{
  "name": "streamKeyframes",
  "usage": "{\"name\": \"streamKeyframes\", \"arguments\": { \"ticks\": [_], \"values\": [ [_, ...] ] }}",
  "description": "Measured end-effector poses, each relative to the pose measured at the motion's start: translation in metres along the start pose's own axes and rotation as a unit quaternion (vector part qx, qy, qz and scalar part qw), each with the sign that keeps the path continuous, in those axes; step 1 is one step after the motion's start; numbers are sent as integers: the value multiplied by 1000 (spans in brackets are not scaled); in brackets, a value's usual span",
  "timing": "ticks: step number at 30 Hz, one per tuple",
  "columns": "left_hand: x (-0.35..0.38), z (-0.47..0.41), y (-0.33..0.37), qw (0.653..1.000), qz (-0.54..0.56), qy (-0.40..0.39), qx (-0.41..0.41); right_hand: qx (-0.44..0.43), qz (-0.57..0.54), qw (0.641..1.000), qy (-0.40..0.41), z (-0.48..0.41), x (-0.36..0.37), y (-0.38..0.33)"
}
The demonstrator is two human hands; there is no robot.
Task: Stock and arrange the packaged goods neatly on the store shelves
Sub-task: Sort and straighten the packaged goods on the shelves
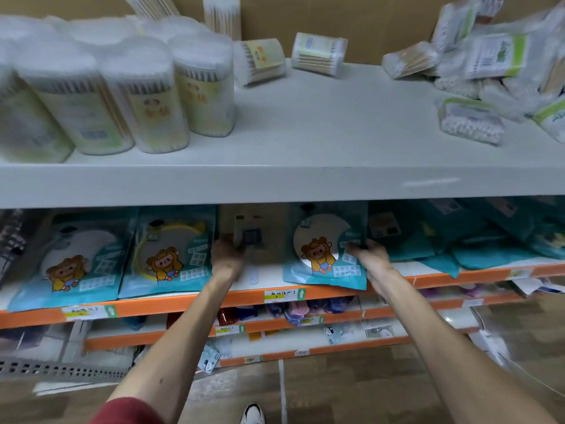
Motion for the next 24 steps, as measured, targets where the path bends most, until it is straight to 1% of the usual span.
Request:
{"name": "streamKeyframes", "arguments": {
  "ticks": [3, 4, 5, 7, 10, 11, 13, 15, 18, 21, 24],
  "values": [
    [-12, 13, 10, 999, 36, 0, 20, -13, 4, 1000, -6, 10, -3, -5],
    [-19, 19, 14, 999, 30, 3, 34, -18, 5, 1000, -9, 14, -4, -7],
    [-27, 24, 18, 999, 10, -2, 48, -22, 5, 1000, -14, 19, -3, -9],
    [-49, 38, 21, 995, -79, -13, 67, -30, 3, 999, -34, 30, 0, -14],
    [-96, 67, 14, 981, -166, 22, 99, -43, -8, 997, -66, 49, 12, -19],
    [-112, 77, 10, 969, -204, 51, 127, -46, -11, 996, -77, 55, 17, -20],
    [-141, 101, 1, 935, -281, 107, 187, -49, -16, 994, -95, 65, 30, -20],
    [-166, 123, -11, 905, -340, 141, 215, -49, -16, 992, -113, 76, 46, -20],
    [-198, 145, -30, 888, -376, 148, 219, -40, -21, 988, -146, 96, 75, -23],
    [-225, 153, -42, 895, -379, 140, 191, -39, -2, 984, -175, 110, 108, -31],
    [-249, 153, -52, 903, -369, 136, 171, -44, 12, 982, -185, 119, 143, -44]
  ]
}}
Point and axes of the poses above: each hand's wrist, its own z-axis away from the middle knuckle, its own x-axis out of the palm, y = z × x, the point moved 3 cm from there along -z, towards the middle knuckle, and after that the axes turned 9 degrees about z, right-handed, at the moved point
